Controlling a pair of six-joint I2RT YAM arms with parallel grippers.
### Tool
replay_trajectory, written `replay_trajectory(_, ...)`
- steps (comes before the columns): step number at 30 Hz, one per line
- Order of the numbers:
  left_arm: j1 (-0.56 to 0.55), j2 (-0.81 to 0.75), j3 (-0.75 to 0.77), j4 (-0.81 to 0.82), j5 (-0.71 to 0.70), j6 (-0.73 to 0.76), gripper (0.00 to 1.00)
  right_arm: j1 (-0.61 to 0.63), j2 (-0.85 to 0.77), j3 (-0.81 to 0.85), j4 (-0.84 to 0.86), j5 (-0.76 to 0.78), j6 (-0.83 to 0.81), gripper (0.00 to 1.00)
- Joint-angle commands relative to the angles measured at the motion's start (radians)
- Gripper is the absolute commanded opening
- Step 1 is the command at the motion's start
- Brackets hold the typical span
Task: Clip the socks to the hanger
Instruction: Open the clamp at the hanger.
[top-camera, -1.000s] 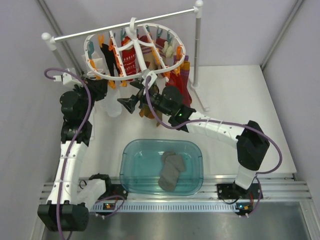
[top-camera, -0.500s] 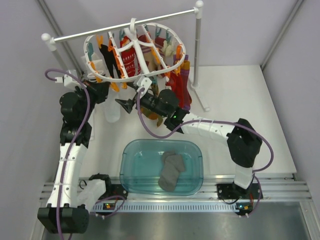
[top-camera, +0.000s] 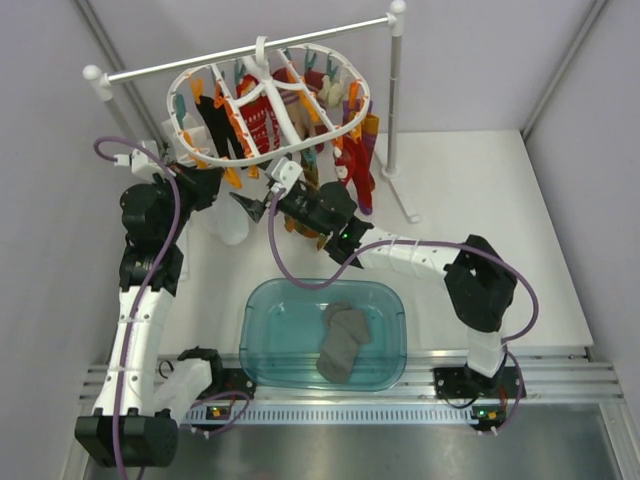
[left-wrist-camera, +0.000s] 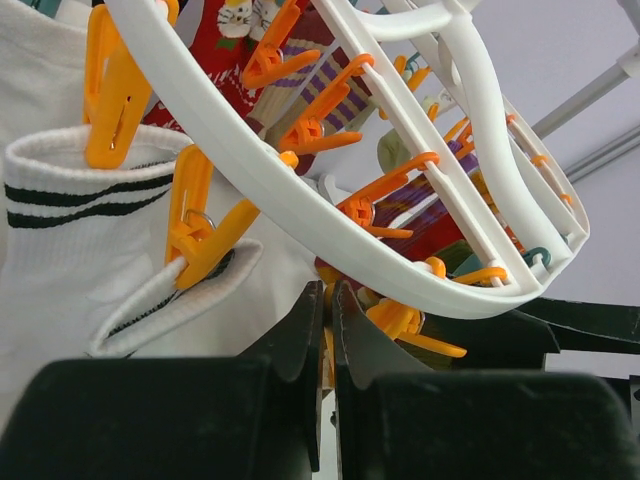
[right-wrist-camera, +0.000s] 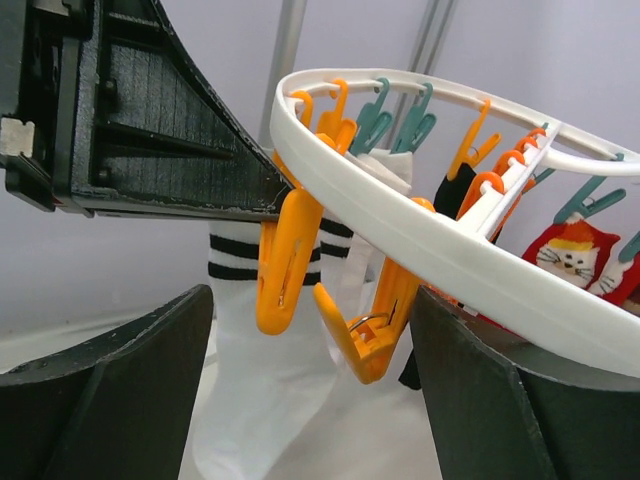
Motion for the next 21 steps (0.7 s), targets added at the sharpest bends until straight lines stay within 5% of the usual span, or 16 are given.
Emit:
replay_trajectory(1,0.004,-0.023,0.035,-0.017,0.033,0.012,0.00,0.011,0.012,0.029,0.091,0.017,-0.039,0.78)
replay_trajectory(11,0.004,-0.013,0.046,-0.033,0.079,0.035,0.00,0.008,0.036,0.033,0.102,0.020,-0.079,0.77)
replay_trajectory(18,0.006,-0.008,0.045,-0.044,0.079,0.029,0.00,0.008,0.038,0.047,0.082,-0.068,-0.035,0.55)
replay_trajectory(21,0.004,-0.014,0.042,-0.042,0.077,0.027,0.00,0.009,0.033,0.040,0.068,-0.088,-0.010,0.54)
